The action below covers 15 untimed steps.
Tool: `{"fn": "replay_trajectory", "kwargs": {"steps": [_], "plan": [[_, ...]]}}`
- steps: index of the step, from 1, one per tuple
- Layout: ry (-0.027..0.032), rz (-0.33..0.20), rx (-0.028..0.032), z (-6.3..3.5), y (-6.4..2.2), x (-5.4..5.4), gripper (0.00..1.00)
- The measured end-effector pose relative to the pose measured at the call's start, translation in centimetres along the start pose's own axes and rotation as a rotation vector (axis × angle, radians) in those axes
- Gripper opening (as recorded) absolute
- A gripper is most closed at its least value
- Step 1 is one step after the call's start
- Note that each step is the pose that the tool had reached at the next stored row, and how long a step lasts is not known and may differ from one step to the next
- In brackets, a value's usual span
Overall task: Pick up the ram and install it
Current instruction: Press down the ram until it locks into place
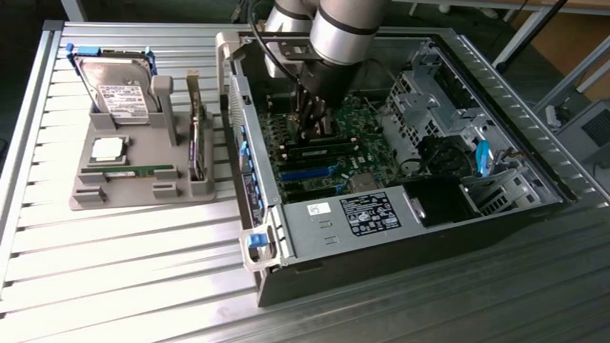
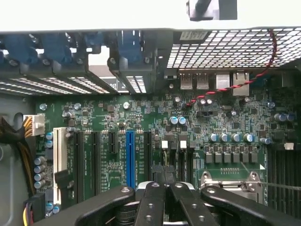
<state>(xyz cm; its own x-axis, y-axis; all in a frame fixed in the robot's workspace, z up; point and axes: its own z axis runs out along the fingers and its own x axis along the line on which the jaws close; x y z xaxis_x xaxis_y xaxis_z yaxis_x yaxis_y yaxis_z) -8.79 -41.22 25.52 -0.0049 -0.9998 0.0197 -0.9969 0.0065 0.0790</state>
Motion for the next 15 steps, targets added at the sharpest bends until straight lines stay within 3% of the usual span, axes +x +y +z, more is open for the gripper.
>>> {"fn": "replay_trajectory", "kwargs": {"steps": [15], "plan": [[-0.0015,0.0,0.0,2.14,0.19,-0.5,0.09]]}}
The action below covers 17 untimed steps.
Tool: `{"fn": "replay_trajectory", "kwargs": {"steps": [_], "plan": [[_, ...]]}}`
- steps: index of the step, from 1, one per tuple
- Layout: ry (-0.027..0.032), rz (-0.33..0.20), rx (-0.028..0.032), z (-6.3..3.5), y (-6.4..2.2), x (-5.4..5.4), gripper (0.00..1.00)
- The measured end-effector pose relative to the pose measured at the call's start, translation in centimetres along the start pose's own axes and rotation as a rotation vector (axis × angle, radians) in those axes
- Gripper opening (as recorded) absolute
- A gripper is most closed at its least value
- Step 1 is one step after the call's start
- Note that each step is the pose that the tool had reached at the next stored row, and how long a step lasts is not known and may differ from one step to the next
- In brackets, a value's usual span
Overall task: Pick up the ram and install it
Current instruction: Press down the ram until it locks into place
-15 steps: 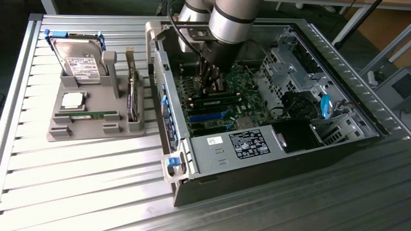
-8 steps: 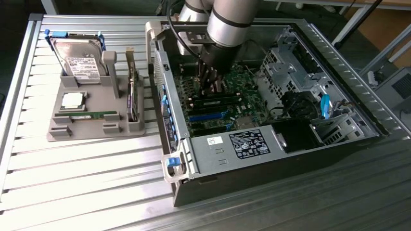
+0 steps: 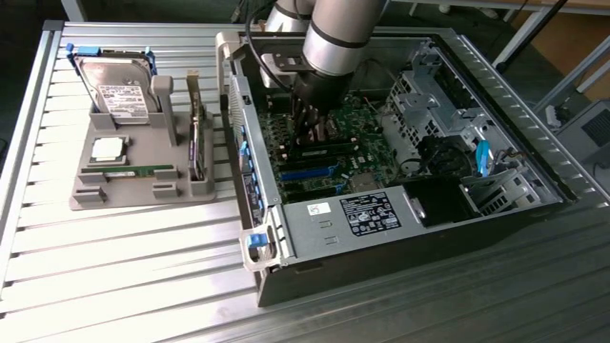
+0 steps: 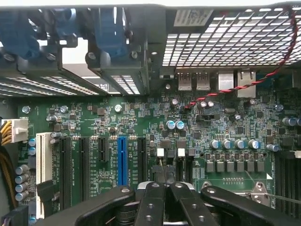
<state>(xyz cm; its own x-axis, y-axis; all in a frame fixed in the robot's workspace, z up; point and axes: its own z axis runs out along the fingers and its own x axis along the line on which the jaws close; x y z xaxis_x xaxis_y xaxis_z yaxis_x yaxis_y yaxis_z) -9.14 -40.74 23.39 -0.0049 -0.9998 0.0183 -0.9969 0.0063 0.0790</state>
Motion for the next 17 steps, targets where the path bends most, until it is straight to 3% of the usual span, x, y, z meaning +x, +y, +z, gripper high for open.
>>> {"fn": "replay_trajectory", "kwargs": {"steps": [5,6,9,14,17], "plan": [[0.0001,0.0,0.0,0.5,0.0,0.0,0.09],[-0.0014,0.0,0.0013,0.31,0.0,0.0,0.09],[0.0016,0.0,0.0003,-0.9,-0.02,0.0,0.09],[0.0015,0.0,-0.0037,-1.53,-2.98,0.0,0.09],[0.0018,0.0,-0.0047,-1.99,-4.27,0.0,0.09]]}}
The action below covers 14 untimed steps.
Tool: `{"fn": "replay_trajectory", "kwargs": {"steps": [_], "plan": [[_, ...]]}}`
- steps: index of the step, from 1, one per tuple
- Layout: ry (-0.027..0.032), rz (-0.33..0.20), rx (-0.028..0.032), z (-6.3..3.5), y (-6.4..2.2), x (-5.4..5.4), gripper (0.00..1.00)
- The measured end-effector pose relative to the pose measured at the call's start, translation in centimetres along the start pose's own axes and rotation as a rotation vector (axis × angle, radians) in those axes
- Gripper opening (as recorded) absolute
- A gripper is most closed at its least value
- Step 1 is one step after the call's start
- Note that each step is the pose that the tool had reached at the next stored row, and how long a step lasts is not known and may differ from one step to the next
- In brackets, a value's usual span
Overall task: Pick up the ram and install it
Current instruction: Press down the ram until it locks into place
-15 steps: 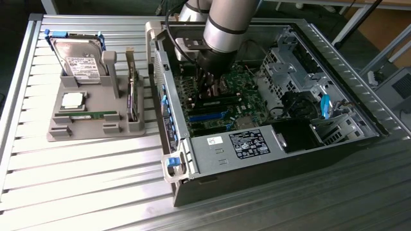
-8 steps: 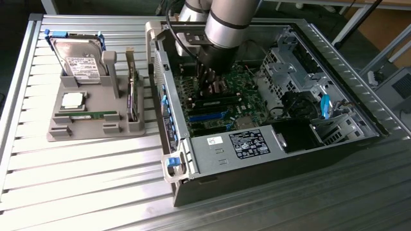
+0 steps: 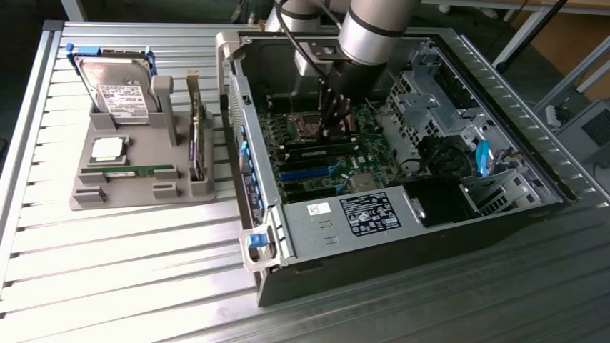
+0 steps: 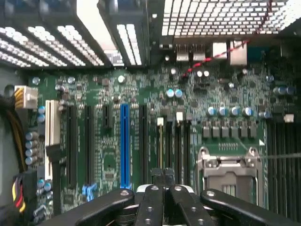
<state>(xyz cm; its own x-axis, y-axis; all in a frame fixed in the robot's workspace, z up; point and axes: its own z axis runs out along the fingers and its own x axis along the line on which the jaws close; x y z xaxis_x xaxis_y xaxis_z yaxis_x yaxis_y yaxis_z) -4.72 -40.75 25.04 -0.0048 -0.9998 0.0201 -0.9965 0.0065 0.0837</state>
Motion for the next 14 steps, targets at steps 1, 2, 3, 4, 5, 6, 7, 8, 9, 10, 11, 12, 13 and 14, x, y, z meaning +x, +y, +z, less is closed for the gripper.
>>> {"fn": "replay_trajectory", "kwargs": {"steps": [1,2,3,4,5,6,7,8,9,10,11,12,13,14], "plan": [[-0.0003,0.0,0.0,-0.42,-0.51,0.0,0.09],[-0.0002,0.0,0.0,-0.8,-0.79,0.0,0.09],[-0.0003,0.0,0.0,-1.42,-1.13,0.0,0.09],[-0.0001,0.0,0.0,-1.9,-1.35,0.0,0.09],[-0.0002,0.0,0.0,-2.56,-1.48,0.0,0.09],[-0.0004,0.0,0.0,-3.26,-1.75,0.0,0.09],[-0.0005,0.0,0.0,-3.6,-1.94,0.0,0.09],[-0.0006,0.0,-0.0002,-3.93,-2.36,0.0,0.09],[-0.0006,0.0,-0.0013,-4.45,-3.17,0.1,0.09],[-0.0005,0.0,-0.0026,-4.77,-3.84,0.1,0.09],[-0.0005,0.0,-0.0035,-5.02,-4.27,0.1,0.09],[-0.0006,0.0,-0.0043,-5.25,-4.63,0.1,0.09],[-0.0005,0.0,-0.0059,-5.74,-5.36,0.1,0.09],[-0.0005,0.0,-0.0068,-6.13,-5.81,0.1,0.09]]}}
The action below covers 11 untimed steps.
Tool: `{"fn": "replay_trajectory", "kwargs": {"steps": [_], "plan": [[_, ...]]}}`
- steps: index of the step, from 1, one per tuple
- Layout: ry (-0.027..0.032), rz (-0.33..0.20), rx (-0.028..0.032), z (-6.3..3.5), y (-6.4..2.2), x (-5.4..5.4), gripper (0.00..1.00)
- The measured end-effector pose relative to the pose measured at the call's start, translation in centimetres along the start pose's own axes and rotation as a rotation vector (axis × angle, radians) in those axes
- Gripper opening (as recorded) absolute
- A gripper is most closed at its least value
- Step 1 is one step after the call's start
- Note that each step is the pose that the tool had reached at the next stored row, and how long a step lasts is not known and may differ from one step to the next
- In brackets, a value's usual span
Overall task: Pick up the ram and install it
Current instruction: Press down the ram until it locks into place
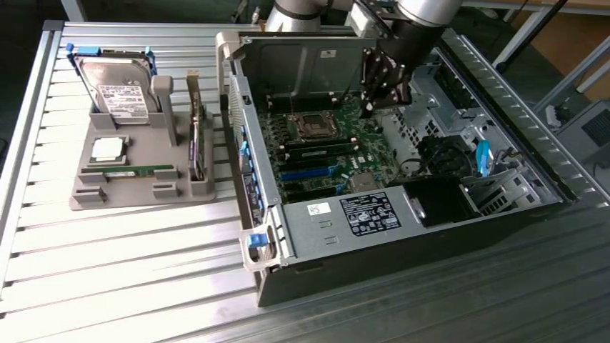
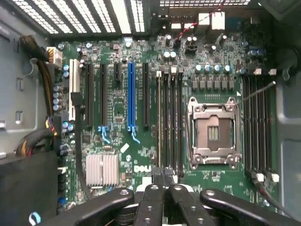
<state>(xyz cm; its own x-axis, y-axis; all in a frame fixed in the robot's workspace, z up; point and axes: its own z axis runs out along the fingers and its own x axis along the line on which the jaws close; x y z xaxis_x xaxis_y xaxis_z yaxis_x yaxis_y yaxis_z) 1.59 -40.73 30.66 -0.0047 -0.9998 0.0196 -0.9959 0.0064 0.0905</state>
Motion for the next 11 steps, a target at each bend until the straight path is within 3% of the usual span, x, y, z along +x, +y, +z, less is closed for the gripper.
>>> {"fn": "replay_trajectory", "kwargs": {"steps": [3,5,7,8,11], "plan": [[0.0001,0.0,-0.002,-0.96,-0.96,0.0,0.09],[0.0,0.0,-0.004,-2.26,-1.84,0.0,0.09],[-0.0013,0.0,-0.0042,-3.57,-1.86,0.1,0.09],[-0.0041,0.0,-0.004,-3.57,-1.86,0.1,0.09],[-0.0038,0.0,-0.0041,-3.59,-1.86,0.1,0.09]]}}
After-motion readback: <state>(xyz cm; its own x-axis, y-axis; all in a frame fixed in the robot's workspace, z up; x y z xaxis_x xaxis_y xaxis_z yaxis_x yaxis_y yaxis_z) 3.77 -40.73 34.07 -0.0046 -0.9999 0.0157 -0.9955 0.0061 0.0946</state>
